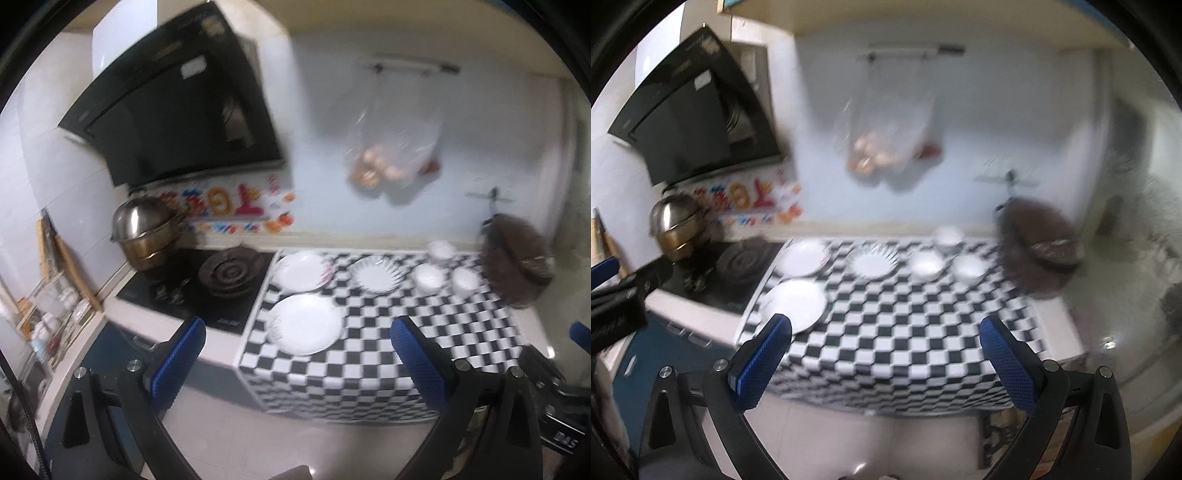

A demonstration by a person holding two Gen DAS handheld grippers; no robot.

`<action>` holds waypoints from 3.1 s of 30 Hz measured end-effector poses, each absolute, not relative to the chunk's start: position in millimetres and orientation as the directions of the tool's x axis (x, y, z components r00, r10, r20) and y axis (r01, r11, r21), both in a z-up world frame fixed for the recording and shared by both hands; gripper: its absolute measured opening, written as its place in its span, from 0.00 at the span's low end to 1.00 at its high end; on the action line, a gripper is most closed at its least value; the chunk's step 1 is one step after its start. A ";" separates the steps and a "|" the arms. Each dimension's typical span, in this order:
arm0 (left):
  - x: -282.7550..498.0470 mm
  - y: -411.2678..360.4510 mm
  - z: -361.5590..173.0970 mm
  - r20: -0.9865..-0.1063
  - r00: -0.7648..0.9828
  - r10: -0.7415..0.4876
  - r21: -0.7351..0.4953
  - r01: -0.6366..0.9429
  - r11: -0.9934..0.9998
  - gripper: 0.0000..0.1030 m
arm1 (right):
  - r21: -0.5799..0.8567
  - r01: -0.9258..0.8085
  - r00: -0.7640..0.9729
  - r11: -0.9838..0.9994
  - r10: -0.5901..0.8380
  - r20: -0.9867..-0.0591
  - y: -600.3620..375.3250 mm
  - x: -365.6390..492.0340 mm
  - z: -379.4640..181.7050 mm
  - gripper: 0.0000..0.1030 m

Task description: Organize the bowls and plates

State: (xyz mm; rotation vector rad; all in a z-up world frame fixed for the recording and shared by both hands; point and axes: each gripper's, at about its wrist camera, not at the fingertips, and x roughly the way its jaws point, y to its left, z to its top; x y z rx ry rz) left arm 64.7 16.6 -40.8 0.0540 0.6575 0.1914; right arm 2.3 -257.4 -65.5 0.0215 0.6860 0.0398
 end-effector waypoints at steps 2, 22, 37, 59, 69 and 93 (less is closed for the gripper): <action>82.9 24.8 -57.9 -0.627 0.747 0.223 0.118 -0.191 0.974 1.00 | 0.066 -0.061 0.735 0.996 0.090 -0.672 -259.5 24.1 -87.4 1.00; 348.0 161.4 -287.2 -0.943 0.317 0.107 0.052 -0.177 0.983 0.85 | 0.257 -0.040 0.295 0.966 0.257 -0.920 -176.5 338.7 -333.4 1.00; 440.0 205.4 -410.8 -0.993 0.032 -0.118 -0.120 -0.075 0.990 0.48 | 0.399 0.137 -0.035 0.907 0.407 -0.913 -119.4 448.5 -476.9 0.67; 431.3 180.2 -395.9 -0.986 0.066 -0.152 -0.156 -0.064 0.986 0.28 | 0.365 0.099 -0.083 0.926 0.373 -0.924 -118.9 457.9 -486.8 0.20; 434.0 117.4 -365.7 -0.979 0.102 -0.175 -0.174 0.022 0.985 0.28 | 0.391 0.154 -0.007 0.907 0.397 -0.918 -183.7 442.8 -462.8 0.20; 429.9 -4.6 -395.6 -0.979 0.040 -0.201 -0.197 0.096 0.976 0.28 | 0.369 0.239 0.050 0.898 0.368 -0.928 -330.2 407.0 -461.0 0.18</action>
